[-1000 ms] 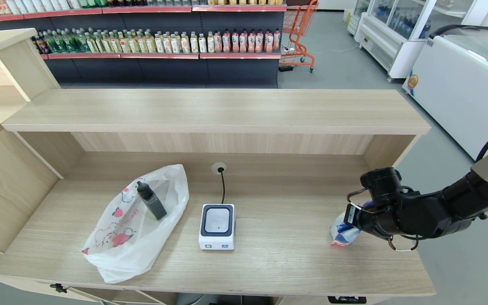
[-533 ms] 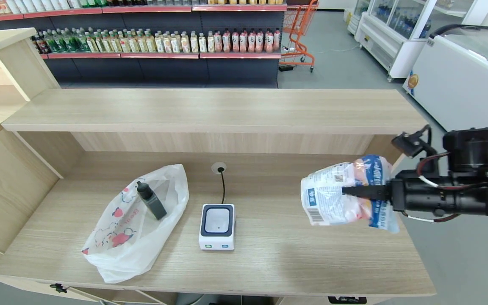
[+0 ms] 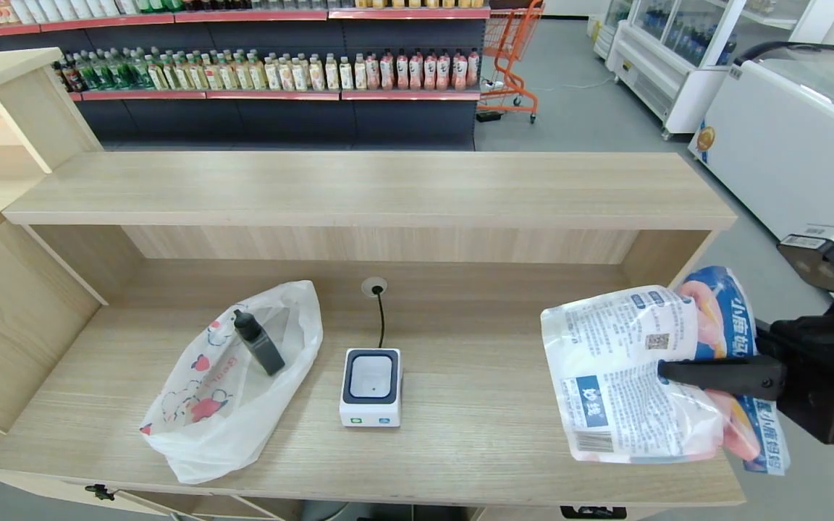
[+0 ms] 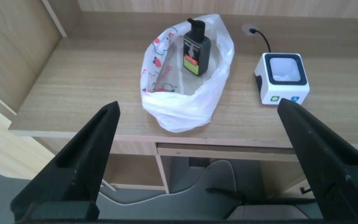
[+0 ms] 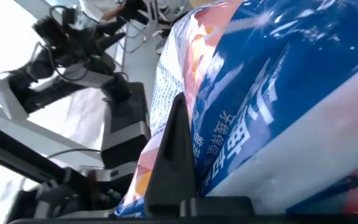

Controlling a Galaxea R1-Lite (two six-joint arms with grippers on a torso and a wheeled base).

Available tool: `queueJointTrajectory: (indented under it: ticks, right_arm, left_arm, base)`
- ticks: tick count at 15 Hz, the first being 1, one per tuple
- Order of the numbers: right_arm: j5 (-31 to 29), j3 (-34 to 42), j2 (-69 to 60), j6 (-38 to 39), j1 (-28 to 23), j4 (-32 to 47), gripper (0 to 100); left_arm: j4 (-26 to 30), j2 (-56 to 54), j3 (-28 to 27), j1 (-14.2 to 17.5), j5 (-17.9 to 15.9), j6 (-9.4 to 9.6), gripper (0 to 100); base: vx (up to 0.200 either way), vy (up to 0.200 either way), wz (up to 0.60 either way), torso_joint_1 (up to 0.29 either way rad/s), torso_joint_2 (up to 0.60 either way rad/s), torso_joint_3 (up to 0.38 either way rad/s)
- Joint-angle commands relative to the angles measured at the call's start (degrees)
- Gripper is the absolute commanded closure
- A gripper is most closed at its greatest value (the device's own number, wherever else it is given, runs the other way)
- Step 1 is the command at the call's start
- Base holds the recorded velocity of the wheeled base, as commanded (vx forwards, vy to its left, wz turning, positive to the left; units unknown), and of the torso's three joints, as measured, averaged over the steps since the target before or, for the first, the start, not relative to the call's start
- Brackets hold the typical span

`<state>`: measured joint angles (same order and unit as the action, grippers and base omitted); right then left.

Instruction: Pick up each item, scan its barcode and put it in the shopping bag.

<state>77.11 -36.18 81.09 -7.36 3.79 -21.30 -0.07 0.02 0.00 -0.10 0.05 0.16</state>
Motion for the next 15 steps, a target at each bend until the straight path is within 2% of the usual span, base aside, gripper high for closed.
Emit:
queueJointTrajectory:
  ticks: [1,4,7,12,15]
  right_arm:
    - [0.06,0.23,-4.36,7.19,2.54,-0.15,100]
    - [-0.03,1.20,-5.07,12.81,3.59,-0.06,100]
    - [-0.38,3.57,-4.98,12.90,6.05,-0.06,100]
    - [-0.55,6.83,-3.75,12.37,6.32,-0.06,100]
    - [-3.80,8.32,-1.81,12.64,7.81,0.38,100]
  left_arm:
    - [-0.01,0.06,0.00,0.01,0.04,0.02,0]
    - [-0.01,0.06,0.00,0.01,0.04,0.02,0]
    - [-0.01,0.06,0.00,0.01,0.04,0.02,0]
    - [-0.01,0.06,0.00,0.01,0.04,0.02,0]
    - [-0.01,0.06,0.00,0.10,0.04,0.02,0]
  base:
    - [0.000,0.000,0.00,0.000,0.00,0.000]
    - [0.000,0.000,0.00,0.000,0.00,0.000]
    - [0.000,0.000,0.00,0.000,0.00,0.000]
    - [0.000,0.000,0.00,0.000,0.00,0.000]
    - [0.000,0.000,0.00,0.000,0.00,0.000]
